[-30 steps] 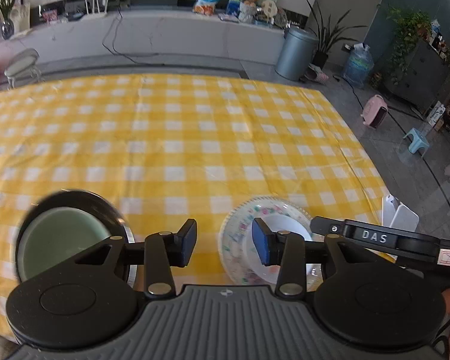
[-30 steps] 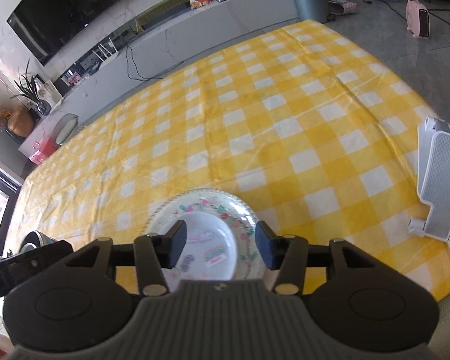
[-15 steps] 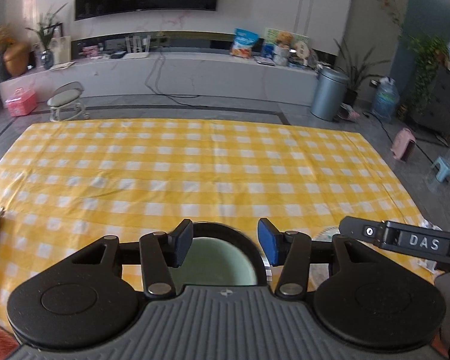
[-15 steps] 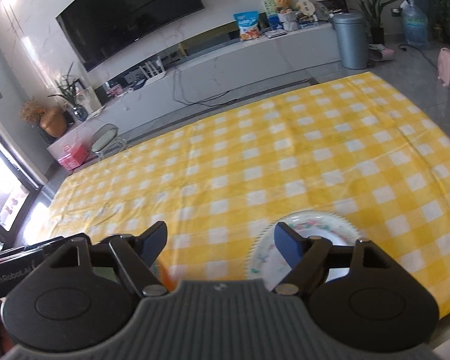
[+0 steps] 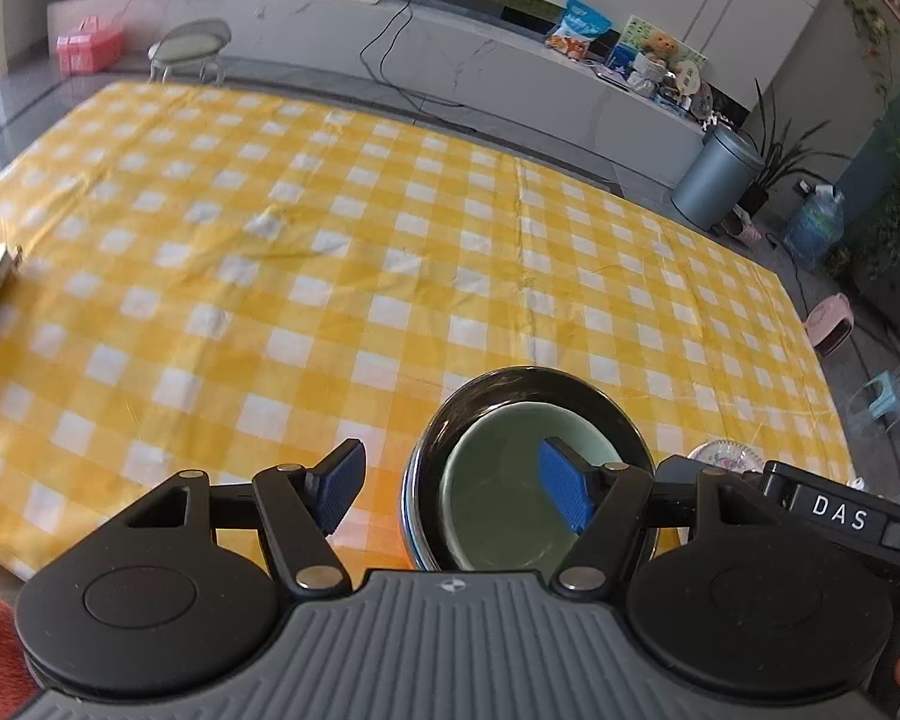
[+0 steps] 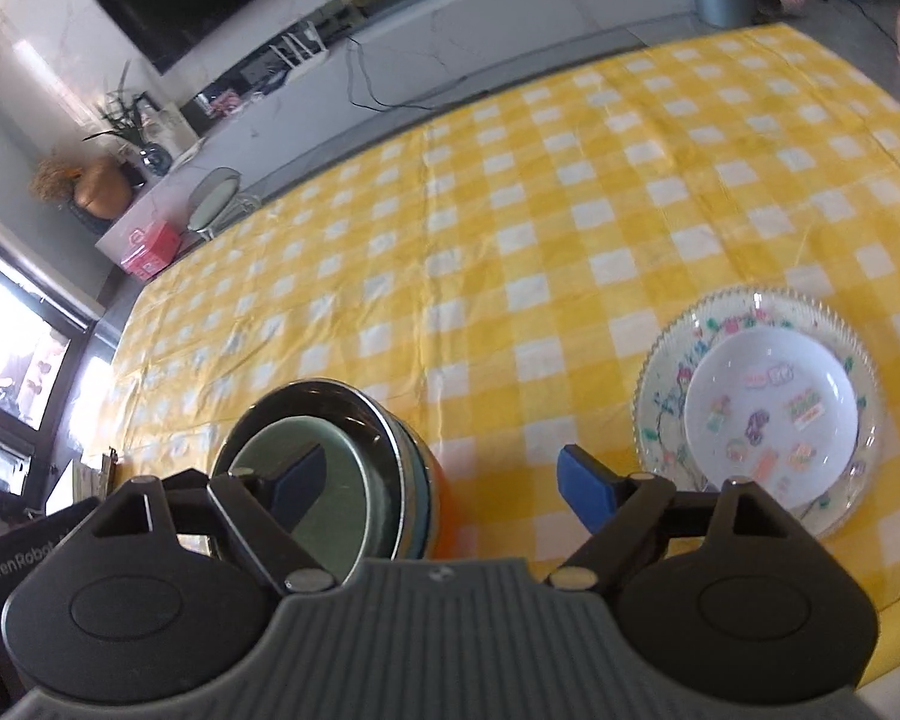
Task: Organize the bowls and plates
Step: 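Grasp the rim of the stacked bowls with both grippers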
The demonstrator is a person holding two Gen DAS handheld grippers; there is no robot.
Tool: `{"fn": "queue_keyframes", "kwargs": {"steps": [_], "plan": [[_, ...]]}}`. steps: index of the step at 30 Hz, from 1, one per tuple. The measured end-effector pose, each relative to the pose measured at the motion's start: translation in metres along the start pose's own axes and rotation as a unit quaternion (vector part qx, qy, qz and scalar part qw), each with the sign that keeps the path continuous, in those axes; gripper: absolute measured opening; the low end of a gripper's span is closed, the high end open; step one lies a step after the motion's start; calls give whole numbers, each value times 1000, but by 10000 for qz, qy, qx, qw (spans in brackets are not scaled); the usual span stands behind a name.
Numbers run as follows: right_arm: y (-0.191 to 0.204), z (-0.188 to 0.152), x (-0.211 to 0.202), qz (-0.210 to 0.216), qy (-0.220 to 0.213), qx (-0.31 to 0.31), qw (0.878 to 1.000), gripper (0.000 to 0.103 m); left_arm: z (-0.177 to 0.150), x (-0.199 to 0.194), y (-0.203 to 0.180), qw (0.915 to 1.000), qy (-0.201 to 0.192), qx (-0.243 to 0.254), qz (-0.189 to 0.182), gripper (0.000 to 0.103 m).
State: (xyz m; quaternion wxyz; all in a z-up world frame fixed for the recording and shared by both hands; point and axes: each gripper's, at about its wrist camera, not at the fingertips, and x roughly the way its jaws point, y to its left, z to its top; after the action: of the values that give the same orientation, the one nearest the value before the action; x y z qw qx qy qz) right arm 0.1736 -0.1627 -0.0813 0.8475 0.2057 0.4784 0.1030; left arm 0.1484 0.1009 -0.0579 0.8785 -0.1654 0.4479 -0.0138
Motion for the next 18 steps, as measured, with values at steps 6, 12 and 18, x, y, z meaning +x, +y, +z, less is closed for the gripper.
{"fn": "queue_keyframes", "kwargs": {"steps": [6, 12, 18], "plan": [[0, -2, 24, 96, 365, 233, 9990, 82, 0, 19, 14, 9991, 243, -333, -92, 78], [3, -7, 44, 153, 584, 295, 9977, 82, 0, 43, 21, 9942, 717, -757, -262, 77], [-4, -10, 57, 190, 764, 484, 9957, 70, -4, 57, 17, 9930, 917, -734, -151, 68]]}}
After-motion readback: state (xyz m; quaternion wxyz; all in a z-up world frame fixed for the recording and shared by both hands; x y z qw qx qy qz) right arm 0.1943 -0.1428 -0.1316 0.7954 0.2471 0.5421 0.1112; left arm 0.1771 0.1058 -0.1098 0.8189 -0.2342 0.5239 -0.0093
